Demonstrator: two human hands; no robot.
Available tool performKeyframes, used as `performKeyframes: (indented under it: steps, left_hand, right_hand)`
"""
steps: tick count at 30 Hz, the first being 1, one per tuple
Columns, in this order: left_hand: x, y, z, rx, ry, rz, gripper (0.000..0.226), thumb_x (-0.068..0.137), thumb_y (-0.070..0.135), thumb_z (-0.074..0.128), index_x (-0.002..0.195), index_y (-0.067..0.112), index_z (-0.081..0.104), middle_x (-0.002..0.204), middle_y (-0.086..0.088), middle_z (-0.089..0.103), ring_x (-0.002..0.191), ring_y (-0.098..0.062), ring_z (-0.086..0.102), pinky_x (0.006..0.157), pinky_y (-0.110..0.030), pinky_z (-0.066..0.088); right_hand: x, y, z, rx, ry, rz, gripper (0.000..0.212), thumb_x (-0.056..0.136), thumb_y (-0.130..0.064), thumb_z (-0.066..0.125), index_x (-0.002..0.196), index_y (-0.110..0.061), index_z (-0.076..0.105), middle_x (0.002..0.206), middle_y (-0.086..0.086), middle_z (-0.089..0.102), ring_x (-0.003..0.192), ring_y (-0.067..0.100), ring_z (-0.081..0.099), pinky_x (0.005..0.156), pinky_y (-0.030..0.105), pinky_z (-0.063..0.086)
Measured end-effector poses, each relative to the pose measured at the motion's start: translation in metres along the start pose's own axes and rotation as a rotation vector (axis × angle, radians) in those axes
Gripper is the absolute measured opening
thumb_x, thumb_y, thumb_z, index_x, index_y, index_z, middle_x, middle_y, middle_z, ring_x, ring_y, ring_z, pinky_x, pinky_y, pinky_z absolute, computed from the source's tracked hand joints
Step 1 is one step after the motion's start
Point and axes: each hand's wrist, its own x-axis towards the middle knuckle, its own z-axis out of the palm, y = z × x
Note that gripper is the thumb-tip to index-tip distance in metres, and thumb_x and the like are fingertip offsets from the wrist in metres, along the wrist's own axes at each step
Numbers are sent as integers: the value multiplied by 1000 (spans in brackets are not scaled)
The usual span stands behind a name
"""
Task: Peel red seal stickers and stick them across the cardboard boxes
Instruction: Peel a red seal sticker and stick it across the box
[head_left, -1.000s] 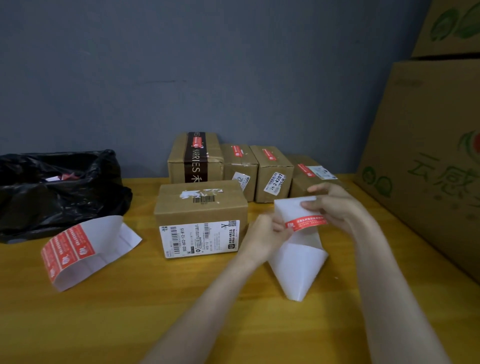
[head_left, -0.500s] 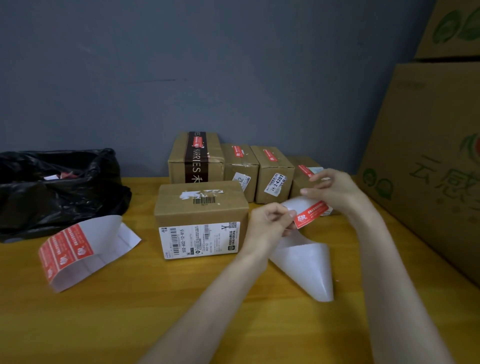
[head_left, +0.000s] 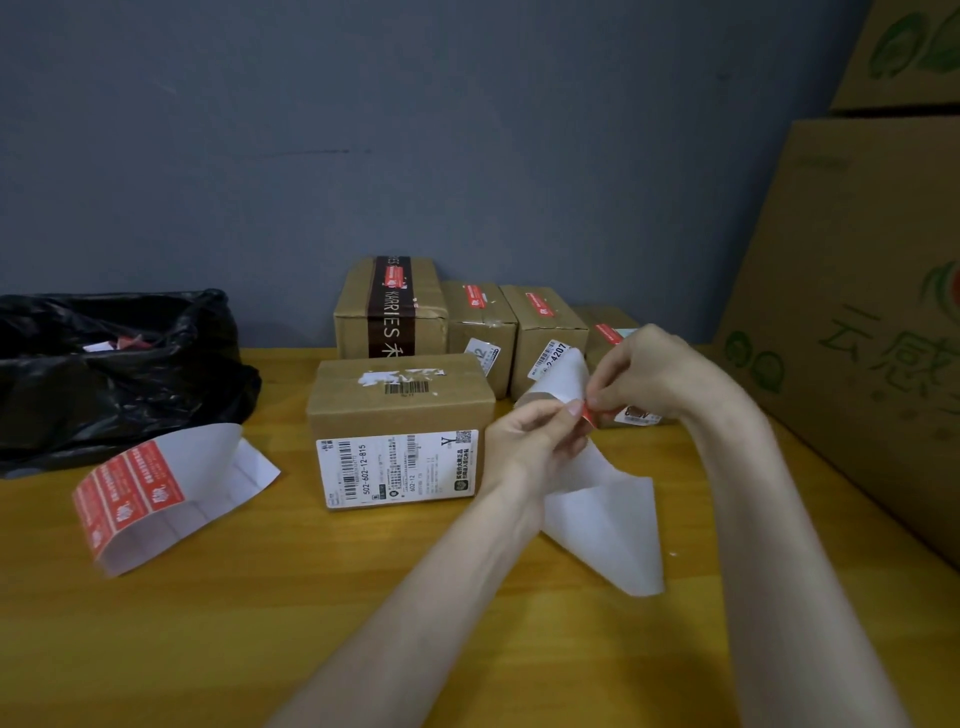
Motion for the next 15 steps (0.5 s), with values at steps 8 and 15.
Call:
performKeyframes:
  steps: [8,15]
  left_hand:
    - [0,-3,3,-70,56,-43,13,80,-6,65,78,4,57,62,-7,64,52,-10,63,50,-16,47]
    - [-2,-1,2,-120,23,-113,16,86,-10,55,75,2,60,61,-6,67,56,-11,66,56,-16,50]
  right_hand:
    - [-1,-1,0,153,-96,-26,8,78,4,69,79,-4,71,68,16,68,68,27,61,65,29,52]
    - [-4,-3,2,159,-154,-10,17,70,2,78,77,-7,65,82,17,70,72,25,64,85,41,53]
